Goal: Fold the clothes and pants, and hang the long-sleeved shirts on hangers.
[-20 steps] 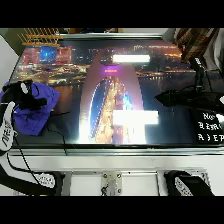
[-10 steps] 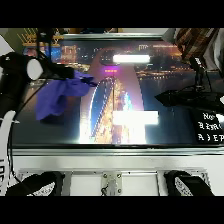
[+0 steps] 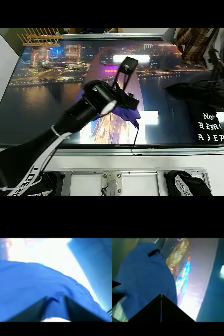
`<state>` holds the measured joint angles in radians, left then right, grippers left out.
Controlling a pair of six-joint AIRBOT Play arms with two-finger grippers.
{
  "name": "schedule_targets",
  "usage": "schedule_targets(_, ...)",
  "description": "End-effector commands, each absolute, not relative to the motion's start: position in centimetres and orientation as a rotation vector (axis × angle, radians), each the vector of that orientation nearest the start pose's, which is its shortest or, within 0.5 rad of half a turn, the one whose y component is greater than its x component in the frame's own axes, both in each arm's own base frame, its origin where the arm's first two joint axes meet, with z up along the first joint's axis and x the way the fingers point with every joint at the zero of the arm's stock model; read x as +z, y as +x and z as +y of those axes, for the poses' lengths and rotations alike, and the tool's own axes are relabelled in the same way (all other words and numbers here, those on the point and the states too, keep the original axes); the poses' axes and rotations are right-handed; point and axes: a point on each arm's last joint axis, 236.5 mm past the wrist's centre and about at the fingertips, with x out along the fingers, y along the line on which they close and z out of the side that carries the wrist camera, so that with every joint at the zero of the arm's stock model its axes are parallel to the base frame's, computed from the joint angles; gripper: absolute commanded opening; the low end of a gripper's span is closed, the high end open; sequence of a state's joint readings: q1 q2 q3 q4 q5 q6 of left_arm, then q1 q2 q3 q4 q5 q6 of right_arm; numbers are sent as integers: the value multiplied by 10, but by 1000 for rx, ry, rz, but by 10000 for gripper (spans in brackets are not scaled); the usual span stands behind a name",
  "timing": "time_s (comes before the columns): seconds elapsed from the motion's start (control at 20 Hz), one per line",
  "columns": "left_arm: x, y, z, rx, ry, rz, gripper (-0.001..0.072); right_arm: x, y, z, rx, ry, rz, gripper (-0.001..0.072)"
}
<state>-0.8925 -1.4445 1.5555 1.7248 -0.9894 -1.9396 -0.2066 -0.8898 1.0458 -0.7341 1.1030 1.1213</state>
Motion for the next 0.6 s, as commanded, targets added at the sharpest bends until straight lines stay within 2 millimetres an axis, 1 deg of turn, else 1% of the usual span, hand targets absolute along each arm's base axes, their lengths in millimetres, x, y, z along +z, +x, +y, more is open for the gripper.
schedule_targets(0.0, 96, 337, -409, -622, 156, 868, 674, 192, 365, 46, 387, 389, 643, 19)
schedule_targets(0.05, 99, 350, -392, -577, 149, 885, 673, 193, 365, 38, 366, 396, 635, 19)
schedule_targets(0.15, 112, 387, -341, -456, 100, 903, 674, 194, 366, 31, 347, 407, 629, 20)
schedule_targets(0.2, 116, 408, -307, -387, 73, 907, 673, 193, 366, 31, 347, 408, 630, 20)
schedule_targets(0.25, 116, 425, -273, -311, 47, 924, 674, 193, 367, 32, 352, 410, 632, 20)
schedule_targets(0.3, 111, 441, -232, -226, 27, 957, 673, 192, 366, 34, 359, 415, 637, 20)
schedule_targets(0.35, 100, 450, -195, -159, 22, 1001, 674, 192, 366, 35, 363, 418, 641, 20)
schedule_targets(0.4, 84, 456, -162, -122, -2, 1059, 673, 191, 365, 35, 365, 419, 646, 20)
schedule_targets(0.45, 66, 457, -136, -101, -52, 1120, 673, 190, 366, 35, 365, 420, 648, 20)
schedule_targets(0.55, 23, 451, -89, -73, -188, 1243, 673, 189, 366, 35, 364, 425, 650, 20)
